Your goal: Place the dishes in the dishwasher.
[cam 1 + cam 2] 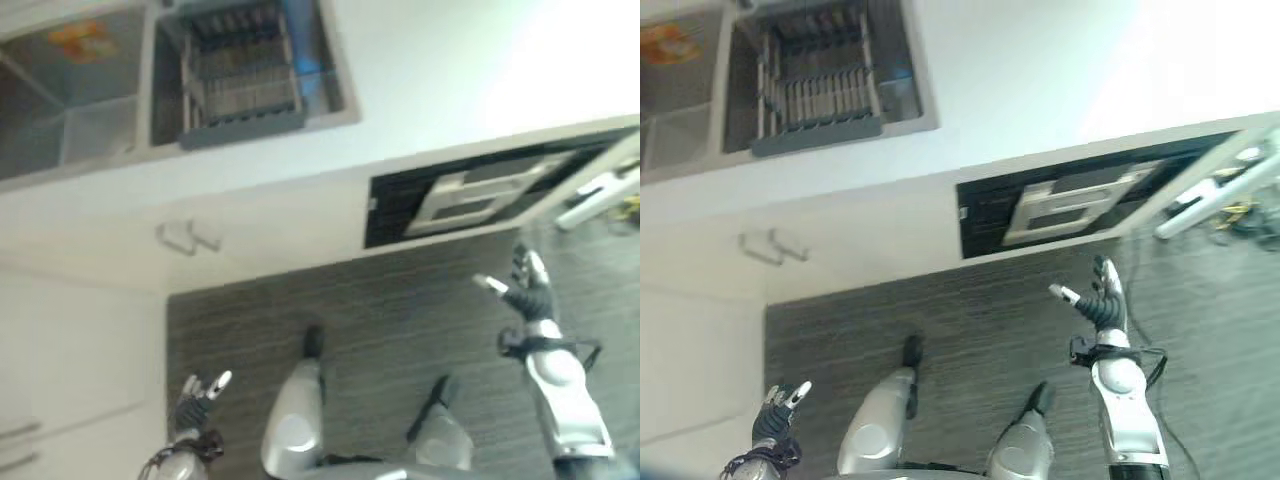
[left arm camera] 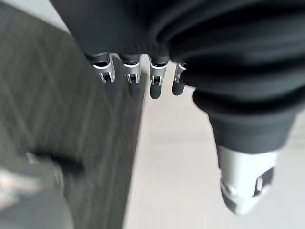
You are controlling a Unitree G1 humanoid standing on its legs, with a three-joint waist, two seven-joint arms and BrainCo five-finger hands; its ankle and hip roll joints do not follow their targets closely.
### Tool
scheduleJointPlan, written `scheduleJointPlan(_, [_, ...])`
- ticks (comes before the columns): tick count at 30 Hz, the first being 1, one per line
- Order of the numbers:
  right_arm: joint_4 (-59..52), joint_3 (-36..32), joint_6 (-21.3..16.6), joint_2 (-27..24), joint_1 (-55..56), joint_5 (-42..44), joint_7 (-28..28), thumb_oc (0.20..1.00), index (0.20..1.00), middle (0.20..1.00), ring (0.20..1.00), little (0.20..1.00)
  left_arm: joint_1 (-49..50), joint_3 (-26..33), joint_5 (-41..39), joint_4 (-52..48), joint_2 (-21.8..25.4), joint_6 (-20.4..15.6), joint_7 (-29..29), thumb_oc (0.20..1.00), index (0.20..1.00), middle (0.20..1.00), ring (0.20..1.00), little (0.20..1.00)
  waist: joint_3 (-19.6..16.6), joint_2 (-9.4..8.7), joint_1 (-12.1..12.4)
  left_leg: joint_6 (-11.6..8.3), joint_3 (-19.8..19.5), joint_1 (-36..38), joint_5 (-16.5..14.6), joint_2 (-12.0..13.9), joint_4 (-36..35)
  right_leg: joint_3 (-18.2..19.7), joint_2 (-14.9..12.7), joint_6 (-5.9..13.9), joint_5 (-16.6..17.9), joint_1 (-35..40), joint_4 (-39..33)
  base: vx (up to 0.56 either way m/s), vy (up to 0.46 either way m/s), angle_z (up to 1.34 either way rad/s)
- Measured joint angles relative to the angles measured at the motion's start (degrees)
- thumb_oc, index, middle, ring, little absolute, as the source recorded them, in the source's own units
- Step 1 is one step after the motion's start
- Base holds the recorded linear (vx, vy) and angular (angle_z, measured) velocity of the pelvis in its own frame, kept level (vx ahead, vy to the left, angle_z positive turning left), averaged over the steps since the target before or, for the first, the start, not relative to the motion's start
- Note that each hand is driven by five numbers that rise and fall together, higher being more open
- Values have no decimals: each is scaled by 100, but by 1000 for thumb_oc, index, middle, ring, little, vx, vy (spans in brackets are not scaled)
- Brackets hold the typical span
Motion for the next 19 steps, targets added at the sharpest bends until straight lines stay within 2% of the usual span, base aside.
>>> scheduleJointPlan(1, [713,193,-42,-48,110,38,-1,1000,1000,1000,1000,1000,44,-172,-37,18,177,-1,-89,1000,1000,1000,1000,1000,-354,-234,6,96,26,-120,-426,34,584,12,-36,5,-108,110,64,114,129,-24])
scheduleJointPlan(2, [1147,340,-93,-14,170,128,59,1000,1000,1000,1000,1000,84,-358,-61,37,378,32,-250,1000,1000,1000,1000,1000,-601,-360,4,131,67,-171,-616,0,790,28,-92,-157,-253,92,111,96,151,-8])
scheduleJointPlan(3, [1943,491,-340,160,166,263,272,1000,1000,1000,1000,1000,-106,-591,-145,159,588,210,-634,1000,1000,1000,1000,1000,-845,-578,-32,290,77,-203,-860,-76,1142,259,-106,-784,-446,102,296,99,137,4])
scheduleJointPlan(4, [3256,805,-465,293,-73,585,523,1000,1000,1000,1000,1000,-335,-855,-140,545,646,396,-886,1000,1000,1000,1000,1000,-917,-374,7,343,28,-114,-1044,17,1203,593,-61,-597,391,-45,831,62,57,-2])
scheduleJointPlan(5, [3795,1004,-469,404,-97,750,675,1000,1000,1000,1000,1000,-453,-994,-157,650,674,433,-1051,1000,1000,1000,1000,1000,-1022,-224,14,501,16,64,-942,109,813,810,99,-84,888,-300,1235,102,-51,5])
scheduleJointPlan(6, [4157,1112,-520,466,-15,915,869,1000,1000,1000,1000,1000,-603,-1209,-241,825,810,496,-1290,1000,1000,1000,1000,1000,-1026,-135,-53,642,-66,268,-847,130,488,1021,279,135,646,-545,1879,100,-136,-2])
scheduleJointPlan(7, [4756,1352,-661,459,-173,1225,1225,1000,1000,1000,1000,1000,-723,-1483,-270,1079,908,674,-1581,1000,1000,1000,1000,1000,-1028,58,-97,655,-221,603,-502,102,-19,1498,825,119,-103,-753,2625,104,-173,13])
scheduleJointPlan(8, [5206,1454,-718,454,-258,1364,1443,1000,1000,1000,1000,1000,-784,-1524,-277,1319,901,768,-1713,1000,1000,1000,1000,1000,-1037,242,-258,617,-373,844,-255,179,-398,1795,1471,-46,-717,-681,2524,62,-134,47])
scheduleJointPlan(9, [5522,1419,-768,418,-219,1504,1676,1000,1000,1000,1000,1000,-1018,-1459,-295,1746,802,907,-1877,1000,1000,1000,1000,1000,-1042,360,-509,612,-550,1066,-49,64,-883,1869,2057,-334,-1129,-494,1750,72,-192,60])
scheduleJointPlan(10, [5620,1394,-775,381,-223,1512,1786,1000,1000,1000,1000,1000,-1084,-1382,-338,1810,731,964,-1933,1000,1000,1000,1000,1000,-1042,310,-548,666,-492,1173,67,-150,-1124,1858,2147,-476,-1133,-488,1205,65,-194,51])
scheduleJointPlan(11, [5604,1353,-807,362,-223,1551,1844,1000,1000,1000,1000,1000,-1039,-1287,-369,1767,623,1000,-1975,1000,1000,1000,1000,1000,-1043,275,-559,685,-449,1213,94,-359,-1235,1829,2079,-733,-1028,-473,751,87,-251,22])
scheduleJointPlan(12, [5935,1212,-903,438,-295,1589,2026,1000,1000,1000,1000,1000,-1052,-1150,-369,1935,436,1088,-2030,1000,1000,1000,1000,1000,-1062,319,-590,680,-465,1345,96,-425,-1292,1693,1988,-804,-752,-347,553,68,-192,15])
scheduleJointPlan(13, [6178,1184,-885,500,-335,1583,2107,1000,1000,1000,1000,1000,-1021,-1047,-370,2052,327,1099,-2048,1000,1000,1000,1000,1000,-1078,378,-564,666,-477,1448,104,-420,-1372,1637,1972,-779,-634,-173,382,54,-189,27])
scheduleJointPlan(14, [6528,1174,-890,597,-331,1466,2322,1000,1000,1000,1000,1000,-896,-1057,-371,2235,221,1128,-2056,1000,1000,1000,1000,1000,-1115,469,-543,630,-530,1679,117,-388,-1544,1524,2026,-906,-397,229,-56,30,-163,18])
scheduleJointPlan(15, [6635,1154,-903,551,-359,1284,2386,1000,1000,1000,1000,1000,-773,-1030,-370,2311,146,1178,-2047,1000,1000,1000,1000,1000,-1133,528,-512,573,-525,1769,116,-349,-1592,1390,2064,-958,-335,424,-322,32,-159,20])
scheduleJointPlan(17, [6580,1158,-922,402,-372,826,2402,1000,1000,1000,1000,1000,-513,-997,-370,2281,28,1272,-2004,1000,1000,1000,1000,1000,-1145,679,-501,416,-507,1817,199,-224,-1638,1299,2175,-1086,-358,466,-327,39,-107,20])
scheduleJointPlan(19, [6469,1158,-811,346,-402,504,2382,1000,1000,1000,1000,1000,-455,-1000,-374,2278,-21,1333,-1977,1000,1000,1000,1000,1000,-1156,715,-482,313,-522,1806,250,-174,-1609,1241,2233,-1160,-408,506,-326,-28,-24,23])
